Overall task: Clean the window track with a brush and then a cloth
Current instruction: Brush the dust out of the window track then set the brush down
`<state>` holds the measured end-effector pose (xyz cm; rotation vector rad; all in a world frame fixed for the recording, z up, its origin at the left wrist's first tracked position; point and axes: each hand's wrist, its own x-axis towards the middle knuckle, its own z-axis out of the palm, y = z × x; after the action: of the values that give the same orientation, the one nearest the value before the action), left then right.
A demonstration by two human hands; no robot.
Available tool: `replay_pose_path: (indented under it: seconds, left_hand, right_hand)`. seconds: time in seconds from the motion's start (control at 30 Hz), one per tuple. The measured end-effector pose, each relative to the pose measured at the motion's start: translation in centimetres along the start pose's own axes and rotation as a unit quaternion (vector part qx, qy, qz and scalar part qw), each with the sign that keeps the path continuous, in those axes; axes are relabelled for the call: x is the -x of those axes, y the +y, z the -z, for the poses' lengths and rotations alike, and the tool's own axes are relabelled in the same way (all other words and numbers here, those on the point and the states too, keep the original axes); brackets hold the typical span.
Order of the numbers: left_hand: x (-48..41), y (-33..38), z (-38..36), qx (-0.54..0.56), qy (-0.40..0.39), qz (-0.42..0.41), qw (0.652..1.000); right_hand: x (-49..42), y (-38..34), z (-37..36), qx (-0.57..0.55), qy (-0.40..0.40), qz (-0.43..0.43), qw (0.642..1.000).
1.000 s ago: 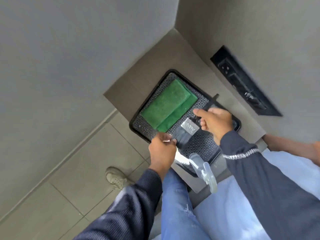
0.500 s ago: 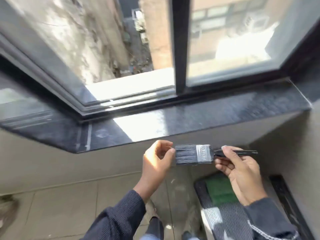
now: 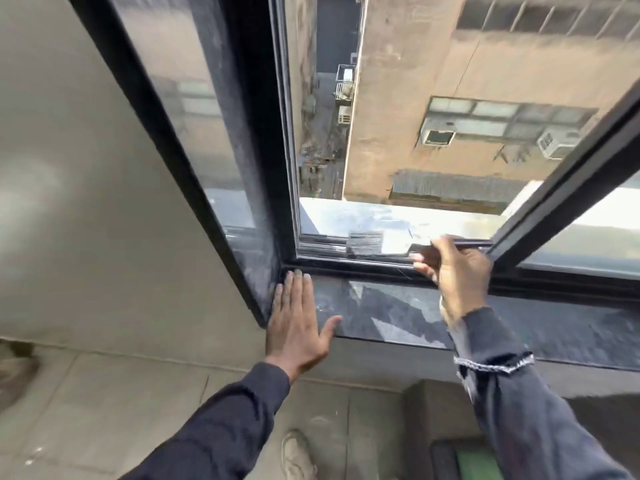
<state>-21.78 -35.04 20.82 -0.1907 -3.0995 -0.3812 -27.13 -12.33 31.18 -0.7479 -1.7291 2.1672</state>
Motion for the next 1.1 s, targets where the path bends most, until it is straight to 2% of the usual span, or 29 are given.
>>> replay_pose_path:
  seconds: [0.1,0.23,0.3,0.37,0.43,0.53,0.6,0.7,0.77,0.83,0.9,0.93,1.03,1.1]
  left_hand:
    - [-0.3,0.1,-0.2,-0.021,-0.017,0.006,1.0]
    - [-0.5,0.1,-0.1,-0.037,-0.024,-0.002,0.999]
    - [-0.6,0.1,-0.1,-0.044,-0.023,-0.001,0.999]
    - [-0.5,0.2,-0.1,-0.047,-0.022,0.0,0.999]
    - [-0.5,0.2,-0.2,-0.046,-0.017,0.005,0.999]
    - [-0.6,0.2,-0.5,-0.039,-0.016,0.011,0.999]
    - [-0.7,0.1,-0.8,-0.043,-0.005,0.009,0.999]
    - [-0.7,0.0,-1.1,-0.038,0.005,0.006,0.999]
    - [-0.7,0.1,-1.2,-0.039,0.007,0.009,0.999]
    - [-0.7,0.2,-1.2,-0.038,0.001,0.014,0.999]
    - [-0.7,0.3,-1.0,-0.037,-0.004,0.02,0.999]
    - [-0.7,0.3,-0.9,-0.039,-0.003,0.02,0.999]
    - [-0.6,0.4,-0.5,-0.041,-0.001,0.021,0.999]
    - [-0.6,0.5,-0.3,-0.04,0.001,0.023,0.999]
  right_hand:
    - [-1.3,0.4,-3.8,0.019,0.01,0.006,1.0]
    - [-2.1,1.6,-7.5,0.024,-0.033,-0.061,0.997]
    - [-2.5,2.3,-7.8,0.081,-0.04,-0.075,0.993]
    - [-3.2,2.2,-6.4,0.203,-0.014,-0.03,0.979]
    - [-4.2,0.7,-3.5,0.34,0.023,0.048,0.939]
    - [-5.2,-2.4,1.2,0.45,0.025,0.133,0.883]
    - [-5.4,-4.5,3.1,0.53,0.041,0.237,0.813]
    - [-4.7,-7.2,3.9,0.542,0.054,0.39,0.742]
    - [-4.5,-7.8,3.6,0.564,0.042,0.417,0.711]
    - [-4.3,-7.0,2.5,0.611,0.009,0.374,0.698]
    - [-3.3,-5.1,0.7,0.626,-0.049,0.323,0.708]
    - [-2.7,-3.9,-0.5,0.606,-0.078,0.315,0.726]
    - [-0.9,-1.7,-4.8,0.482,-0.105,0.266,0.828]
    - [-0.5,-1.0,-7.7,0.372,-0.111,0.187,0.902]
